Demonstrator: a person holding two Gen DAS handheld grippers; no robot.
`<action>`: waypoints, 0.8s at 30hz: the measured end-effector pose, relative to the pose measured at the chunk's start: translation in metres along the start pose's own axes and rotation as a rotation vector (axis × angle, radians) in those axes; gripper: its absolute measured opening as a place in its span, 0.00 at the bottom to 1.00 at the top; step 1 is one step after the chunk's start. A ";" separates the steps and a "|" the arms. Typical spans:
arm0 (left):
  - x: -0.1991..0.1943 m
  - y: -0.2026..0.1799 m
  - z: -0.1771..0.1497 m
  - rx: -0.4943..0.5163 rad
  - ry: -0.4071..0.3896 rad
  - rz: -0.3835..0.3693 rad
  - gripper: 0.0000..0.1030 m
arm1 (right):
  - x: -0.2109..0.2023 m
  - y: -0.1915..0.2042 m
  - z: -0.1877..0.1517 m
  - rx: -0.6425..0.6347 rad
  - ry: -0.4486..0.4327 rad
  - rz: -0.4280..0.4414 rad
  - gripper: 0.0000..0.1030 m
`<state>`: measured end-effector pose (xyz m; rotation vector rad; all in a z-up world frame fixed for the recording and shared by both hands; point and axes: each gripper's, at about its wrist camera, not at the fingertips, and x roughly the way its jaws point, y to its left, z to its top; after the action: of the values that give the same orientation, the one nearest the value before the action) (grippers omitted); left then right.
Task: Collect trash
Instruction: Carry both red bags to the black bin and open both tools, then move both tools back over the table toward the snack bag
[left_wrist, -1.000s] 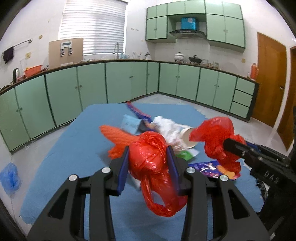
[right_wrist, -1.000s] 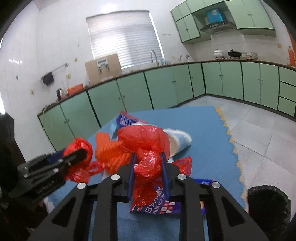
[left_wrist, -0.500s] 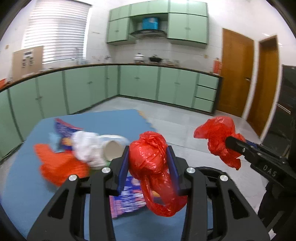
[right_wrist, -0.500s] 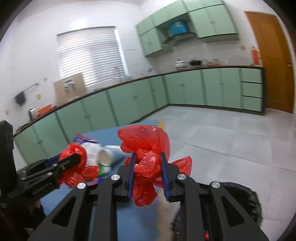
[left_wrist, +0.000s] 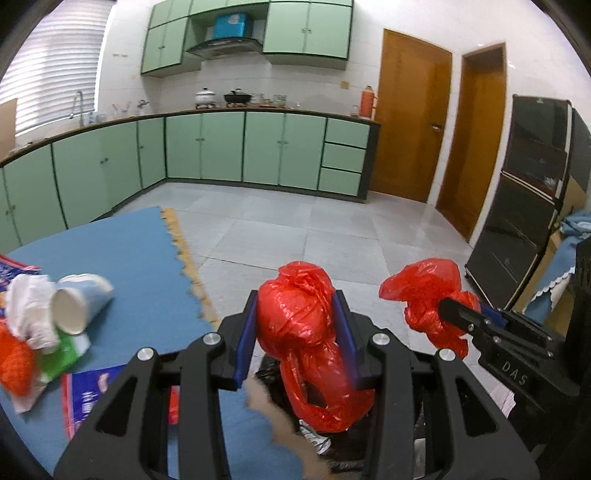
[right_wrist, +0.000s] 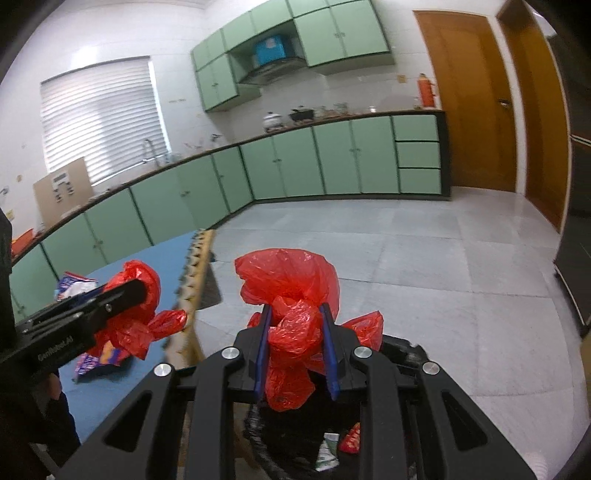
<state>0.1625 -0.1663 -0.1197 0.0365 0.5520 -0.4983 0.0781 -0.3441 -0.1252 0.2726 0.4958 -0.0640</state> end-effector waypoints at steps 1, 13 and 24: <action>0.007 -0.005 -0.001 0.006 0.005 -0.006 0.36 | 0.002 -0.005 -0.002 0.010 0.003 -0.009 0.24; 0.074 -0.034 0.003 0.043 0.118 -0.078 0.52 | 0.024 -0.054 -0.018 0.116 0.051 -0.106 0.35; 0.052 -0.025 0.014 0.009 0.079 -0.067 0.64 | 0.020 -0.058 -0.018 0.135 0.035 -0.141 0.65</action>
<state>0.1958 -0.2140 -0.1316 0.0462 0.6299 -0.5665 0.0803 -0.3948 -0.1641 0.3708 0.5457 -0.2313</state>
